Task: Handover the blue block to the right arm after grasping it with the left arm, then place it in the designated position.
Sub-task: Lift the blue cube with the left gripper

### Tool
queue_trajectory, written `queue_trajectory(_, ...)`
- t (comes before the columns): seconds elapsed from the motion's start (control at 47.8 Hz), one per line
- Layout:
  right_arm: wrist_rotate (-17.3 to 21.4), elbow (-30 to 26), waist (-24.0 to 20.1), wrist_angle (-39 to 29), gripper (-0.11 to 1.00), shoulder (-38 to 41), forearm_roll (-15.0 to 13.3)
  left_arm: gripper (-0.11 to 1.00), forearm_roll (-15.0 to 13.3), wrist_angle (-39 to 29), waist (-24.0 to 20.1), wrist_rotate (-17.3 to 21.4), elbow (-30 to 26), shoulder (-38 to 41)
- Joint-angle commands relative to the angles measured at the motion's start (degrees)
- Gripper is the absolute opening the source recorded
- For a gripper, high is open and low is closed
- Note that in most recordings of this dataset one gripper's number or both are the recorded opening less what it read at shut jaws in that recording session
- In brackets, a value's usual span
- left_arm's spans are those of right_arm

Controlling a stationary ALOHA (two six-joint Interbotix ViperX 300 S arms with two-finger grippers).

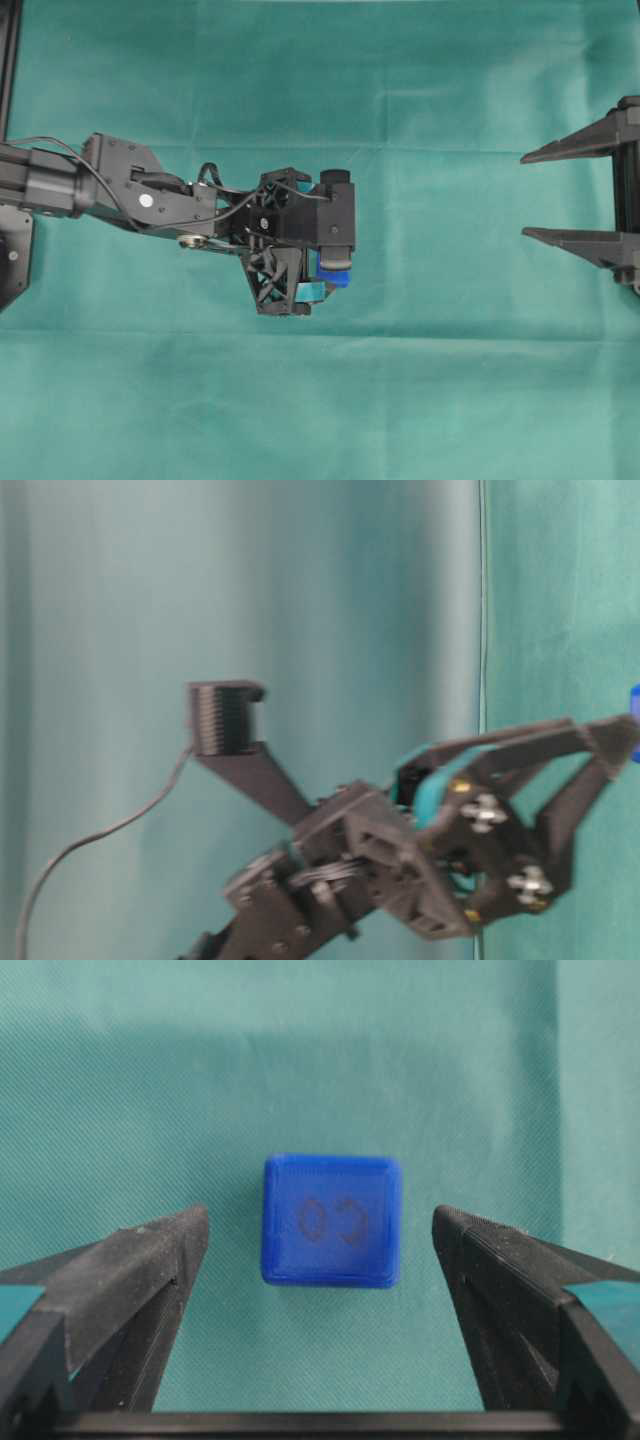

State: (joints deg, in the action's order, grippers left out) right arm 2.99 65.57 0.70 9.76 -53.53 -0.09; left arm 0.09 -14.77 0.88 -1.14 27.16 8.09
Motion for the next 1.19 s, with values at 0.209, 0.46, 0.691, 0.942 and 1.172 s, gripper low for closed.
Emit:
queue_trajectory(0.209,0.1,-1.4,0.1,0.2,0.94,0.5,-0.1,0.99,0.0,1.9,0.3,-0.4,-0.7,2.0)
queue_trajectory(0.46,0.1,-1.3,0.1,0.2,0.94,0.8,-0.1,0.99,-0.1,3.2,0.3,-0.4,-0.8,4.9)
queue_trajectory(0.691,0.1,-1.3,0.1,0.2,0.94,0.8,-0.1,0.99,-0.1,3.7,0.3,-0.4,-0.5,5.3)
queue_trajectory(0.942,0.1,-1.3,0.1,0.2,0.94,0.8,-0.1,0.8,0.1,3.4,0.6,-0.1,-0.2,5.2)
queue_trajectory(1.172,0.1,-1.3,0.1,0.2,0.94,0.9,-0.1,0.47,0.1,4.2,0.6,-0.1,0.3,5.0)
